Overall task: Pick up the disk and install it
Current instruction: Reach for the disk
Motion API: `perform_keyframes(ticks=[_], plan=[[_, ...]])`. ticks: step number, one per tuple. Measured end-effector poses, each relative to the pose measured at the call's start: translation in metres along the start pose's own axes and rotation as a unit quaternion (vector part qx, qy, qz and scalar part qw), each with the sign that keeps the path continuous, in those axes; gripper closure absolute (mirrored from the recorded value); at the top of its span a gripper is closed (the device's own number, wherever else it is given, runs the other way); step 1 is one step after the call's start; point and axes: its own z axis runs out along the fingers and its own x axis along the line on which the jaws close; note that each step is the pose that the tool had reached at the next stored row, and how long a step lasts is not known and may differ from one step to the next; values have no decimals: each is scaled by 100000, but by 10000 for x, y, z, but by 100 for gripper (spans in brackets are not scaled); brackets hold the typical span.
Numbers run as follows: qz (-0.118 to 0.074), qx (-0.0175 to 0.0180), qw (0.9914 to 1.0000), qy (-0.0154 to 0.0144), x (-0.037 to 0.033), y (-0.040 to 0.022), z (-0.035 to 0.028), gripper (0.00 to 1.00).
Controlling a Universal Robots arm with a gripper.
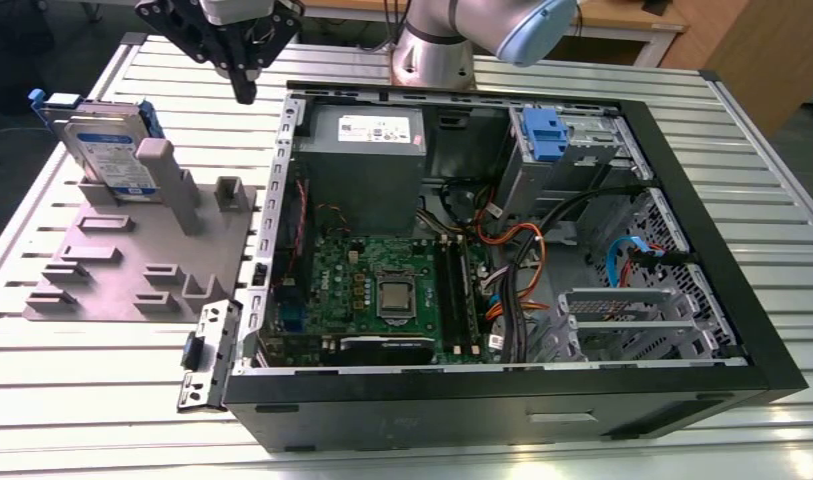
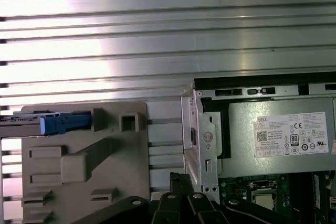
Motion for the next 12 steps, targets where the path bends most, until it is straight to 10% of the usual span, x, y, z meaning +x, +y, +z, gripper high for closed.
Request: perform_keyframes(ticks=[12], plan=[[7,4,100000,23,81,41,11,89]])
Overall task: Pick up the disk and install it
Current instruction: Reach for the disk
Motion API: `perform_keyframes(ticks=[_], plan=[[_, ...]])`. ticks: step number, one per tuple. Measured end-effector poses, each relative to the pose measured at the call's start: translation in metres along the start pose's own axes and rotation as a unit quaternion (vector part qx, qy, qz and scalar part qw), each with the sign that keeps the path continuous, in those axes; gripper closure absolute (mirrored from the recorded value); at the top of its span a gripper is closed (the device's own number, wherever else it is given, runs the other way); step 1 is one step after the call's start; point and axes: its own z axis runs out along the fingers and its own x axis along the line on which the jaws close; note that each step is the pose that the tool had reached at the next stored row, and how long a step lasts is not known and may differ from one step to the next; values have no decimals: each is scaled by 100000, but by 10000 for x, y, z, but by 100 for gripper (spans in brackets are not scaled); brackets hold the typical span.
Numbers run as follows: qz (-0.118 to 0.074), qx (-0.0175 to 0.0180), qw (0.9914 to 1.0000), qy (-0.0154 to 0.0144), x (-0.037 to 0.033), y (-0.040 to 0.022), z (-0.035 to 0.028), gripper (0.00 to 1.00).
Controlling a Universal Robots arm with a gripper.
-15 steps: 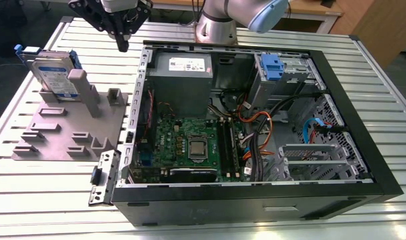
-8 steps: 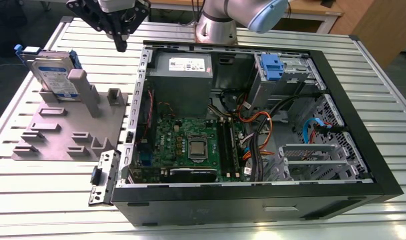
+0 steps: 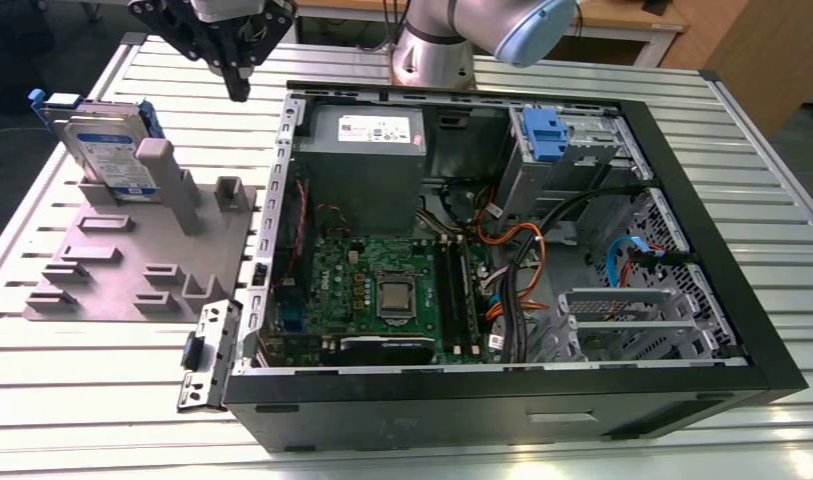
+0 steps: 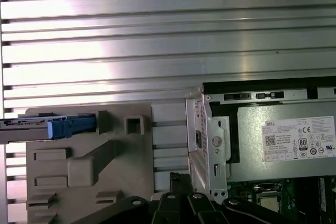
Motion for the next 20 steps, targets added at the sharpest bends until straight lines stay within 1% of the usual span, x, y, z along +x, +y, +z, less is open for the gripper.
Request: perform_keyframes(ticks=[4,20], plan=[[-1,-3,100000,13,60,5,2,89],[2,0,100000,17,83,4,2,89]])
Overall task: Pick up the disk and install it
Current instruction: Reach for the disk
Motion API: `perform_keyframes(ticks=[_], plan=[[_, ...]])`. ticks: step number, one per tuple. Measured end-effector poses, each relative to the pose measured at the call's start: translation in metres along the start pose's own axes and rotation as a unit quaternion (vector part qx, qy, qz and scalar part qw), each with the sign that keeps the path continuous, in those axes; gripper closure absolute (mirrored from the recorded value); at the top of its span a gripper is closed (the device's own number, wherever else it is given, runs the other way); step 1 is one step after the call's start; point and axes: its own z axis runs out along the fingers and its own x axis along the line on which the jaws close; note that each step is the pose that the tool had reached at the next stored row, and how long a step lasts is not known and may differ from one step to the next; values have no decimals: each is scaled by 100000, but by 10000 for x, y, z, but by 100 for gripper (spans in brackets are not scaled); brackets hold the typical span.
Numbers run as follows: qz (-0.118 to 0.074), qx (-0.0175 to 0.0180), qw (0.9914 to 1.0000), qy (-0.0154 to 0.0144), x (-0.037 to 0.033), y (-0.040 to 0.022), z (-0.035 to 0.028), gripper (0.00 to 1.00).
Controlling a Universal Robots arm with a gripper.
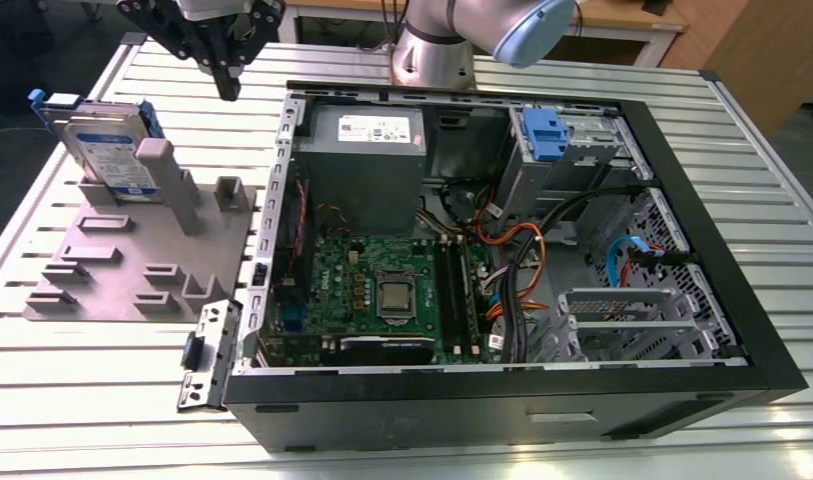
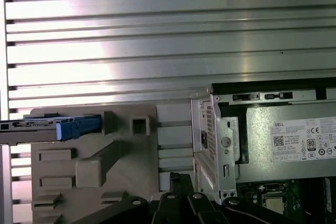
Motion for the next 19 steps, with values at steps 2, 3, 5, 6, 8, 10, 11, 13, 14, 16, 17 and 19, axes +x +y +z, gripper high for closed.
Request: perform_keyframes(ticks=[2,3,5,6,8,10,11,13,14,16,17,19], plan=[[7,-4,100000,1,5,2,1,89],[9,-3,100000,0,9,2,1,89],[1,-1,100000,0,22,1,0,89],[2,-4,100000,-3,29,1,0,89],[1,-2,100000,-2,45,11,1,89],[4,1,100000,2,60,21,1,89],[4,-3,100000,-1,64,22,2,89],[1,0,100000,1,66,22,1,89],[2,0,100000,1,68,22,1,89],[2,-2,100000,2,70,22,1,89],[7,-2,100000,-2,73,22,2,89],[6,2,100000,5,83,21,1,89]])
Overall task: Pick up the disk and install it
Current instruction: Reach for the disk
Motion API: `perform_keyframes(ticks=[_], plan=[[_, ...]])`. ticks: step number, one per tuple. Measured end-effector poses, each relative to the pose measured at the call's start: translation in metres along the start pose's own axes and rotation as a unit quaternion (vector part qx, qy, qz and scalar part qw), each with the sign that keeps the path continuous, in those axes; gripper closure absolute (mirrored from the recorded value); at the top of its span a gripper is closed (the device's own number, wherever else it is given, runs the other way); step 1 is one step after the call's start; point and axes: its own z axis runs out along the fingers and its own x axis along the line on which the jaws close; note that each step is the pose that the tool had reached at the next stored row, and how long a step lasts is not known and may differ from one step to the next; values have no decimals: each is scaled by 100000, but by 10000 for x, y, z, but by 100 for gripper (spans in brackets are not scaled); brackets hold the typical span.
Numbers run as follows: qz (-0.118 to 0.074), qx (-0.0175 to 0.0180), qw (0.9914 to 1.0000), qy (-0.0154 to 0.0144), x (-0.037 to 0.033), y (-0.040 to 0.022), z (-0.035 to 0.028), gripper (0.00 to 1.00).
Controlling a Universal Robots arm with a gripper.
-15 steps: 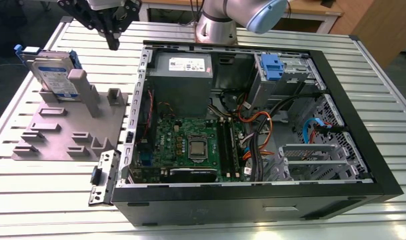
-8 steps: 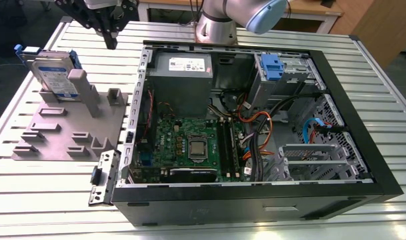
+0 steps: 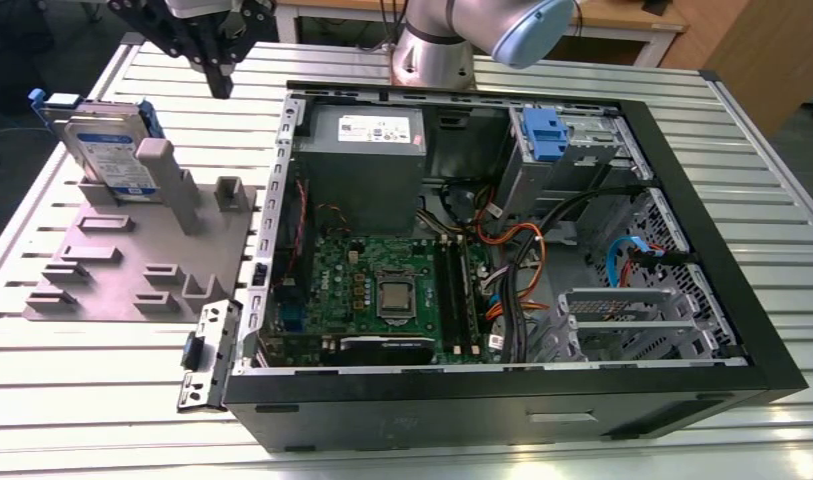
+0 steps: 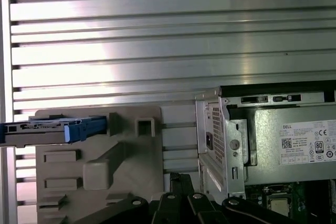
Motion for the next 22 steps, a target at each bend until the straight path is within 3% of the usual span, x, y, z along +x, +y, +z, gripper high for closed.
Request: perform_keyframes(ticks=[22], plan=[[-3,0,100000,30,96,-5,2,89]])
